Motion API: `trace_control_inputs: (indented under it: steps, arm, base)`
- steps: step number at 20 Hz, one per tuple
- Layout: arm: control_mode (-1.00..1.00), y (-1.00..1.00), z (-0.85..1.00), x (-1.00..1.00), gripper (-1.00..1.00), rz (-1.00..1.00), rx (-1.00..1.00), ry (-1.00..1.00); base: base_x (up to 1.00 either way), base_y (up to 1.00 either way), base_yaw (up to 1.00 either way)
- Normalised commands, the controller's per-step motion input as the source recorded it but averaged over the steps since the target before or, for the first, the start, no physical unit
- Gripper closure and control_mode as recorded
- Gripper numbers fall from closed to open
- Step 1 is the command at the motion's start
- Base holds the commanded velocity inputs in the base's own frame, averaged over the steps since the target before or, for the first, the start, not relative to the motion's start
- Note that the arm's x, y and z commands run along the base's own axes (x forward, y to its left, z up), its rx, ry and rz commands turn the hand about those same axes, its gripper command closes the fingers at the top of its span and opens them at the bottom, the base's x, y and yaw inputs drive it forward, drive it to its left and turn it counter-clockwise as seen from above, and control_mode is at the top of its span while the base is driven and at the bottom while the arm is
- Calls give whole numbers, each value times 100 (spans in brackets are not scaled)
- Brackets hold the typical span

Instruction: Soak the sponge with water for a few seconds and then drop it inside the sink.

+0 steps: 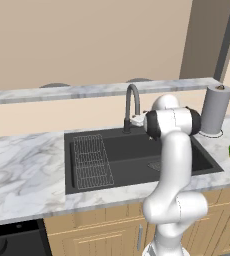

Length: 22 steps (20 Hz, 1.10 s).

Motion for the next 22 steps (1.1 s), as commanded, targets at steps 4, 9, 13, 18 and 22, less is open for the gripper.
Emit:
trace_control_inputs:
  steps: [4, 9, 13, 18, 22]
  arm:
    - [-100, 0, -11, 20, -100, 0, 0, 1]
    - [-100, 0, -21, 14, -100, 0, 0, 2]
    - [-100, 0, -25, 10, -100, 0, 0, 7]
    - [-100, 0, -15, 13, -100, 0, 0, 5]
    - [-100, 0, -21, 17, -100, 0, 0, 8]
  base:
    - [0, 0, 0]
    - [0, 0, 0]
    - [0, 0, 0]
    - [0, 0, 0]
    - [0, 0, 0]
